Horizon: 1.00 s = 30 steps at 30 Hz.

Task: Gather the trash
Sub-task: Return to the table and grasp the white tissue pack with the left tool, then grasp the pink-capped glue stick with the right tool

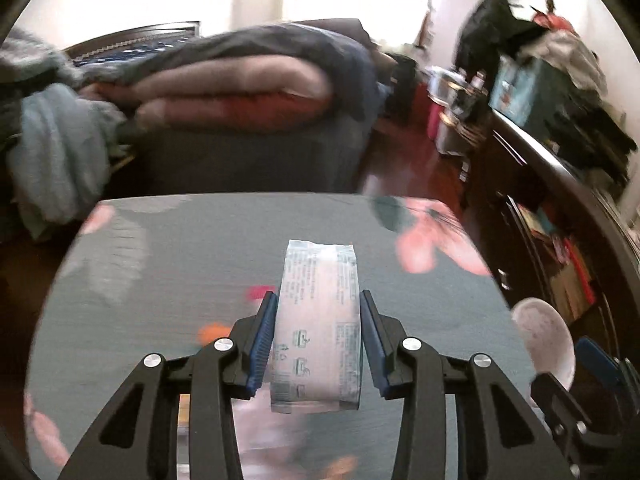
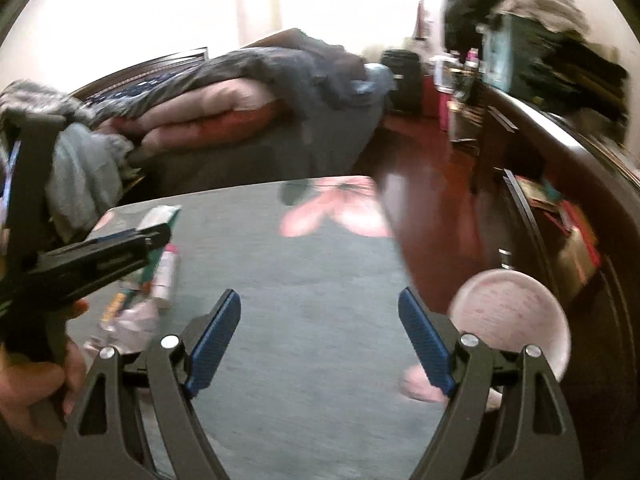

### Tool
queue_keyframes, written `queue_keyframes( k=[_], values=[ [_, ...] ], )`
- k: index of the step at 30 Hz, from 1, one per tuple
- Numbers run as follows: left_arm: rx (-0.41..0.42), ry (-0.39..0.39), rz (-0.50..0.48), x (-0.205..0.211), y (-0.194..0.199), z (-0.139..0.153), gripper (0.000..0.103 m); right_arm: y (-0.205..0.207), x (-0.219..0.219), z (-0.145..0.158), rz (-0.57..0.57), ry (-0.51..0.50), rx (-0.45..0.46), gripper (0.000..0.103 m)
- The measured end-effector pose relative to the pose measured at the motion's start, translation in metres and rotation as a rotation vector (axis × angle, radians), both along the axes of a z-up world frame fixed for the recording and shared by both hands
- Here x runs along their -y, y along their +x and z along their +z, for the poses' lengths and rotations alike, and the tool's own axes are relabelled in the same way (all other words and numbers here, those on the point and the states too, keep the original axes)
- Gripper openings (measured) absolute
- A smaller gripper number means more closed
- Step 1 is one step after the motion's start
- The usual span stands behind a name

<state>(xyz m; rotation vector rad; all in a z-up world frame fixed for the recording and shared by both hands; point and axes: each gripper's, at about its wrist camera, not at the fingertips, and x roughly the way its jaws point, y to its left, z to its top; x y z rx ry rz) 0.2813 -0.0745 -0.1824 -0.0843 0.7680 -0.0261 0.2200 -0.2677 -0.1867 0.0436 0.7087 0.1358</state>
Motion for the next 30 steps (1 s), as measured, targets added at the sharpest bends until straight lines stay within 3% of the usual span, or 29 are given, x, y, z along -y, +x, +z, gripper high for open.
queue_keyframes(
  k=[4, 8, 13, 16, 21, 24, 30],
  values=[
    [0.011, -0.002, 0.077, -0.045, -0.011, 0.003, 0.042, 0.029, -0.054, -0.01, 0.103, 0.003, -0.047, 0.082],
    [0.011, -0.02, 0.131, -0.082, -0.018, 0.0, 0.042, 0.058, -0.105, -0.023, 0.164, -0.057, -0.087, 0.08],
    [-0.002, -0.05, 0.166, -0.112, -0.022, -0.008, 0.042, 0.088, -0.144, -0.044, 0.189, -0.129, -0.164, 0.067],
    [-0.003, -0.063, 0.17, -0.122, -0.023, -0.011, 0.042, 0.099, -0.154, -0.053, 0.204, -0.117, -0.204, 0.064],
    [0.0, -0.08, 0.168, -0.126, -0.024, -0.013, 0.042, 0.111, -0.164, -0.068, 0.229, -0.087, -0.276, 0.048],
    [0.0, -0.089, 0.165, -0.126, -0.023, -0.014, 0.042, 0.112, -0.171, -0.07, 0.234, -0.115, -0.265, 0.024],
    [0.003, -0.079, 0.16, -0.123, -0.022, -0.012, 0.042, 0.105, -0.16, -0.064, 0.225, -0.103, -0.242, 0.024]
  ],
)
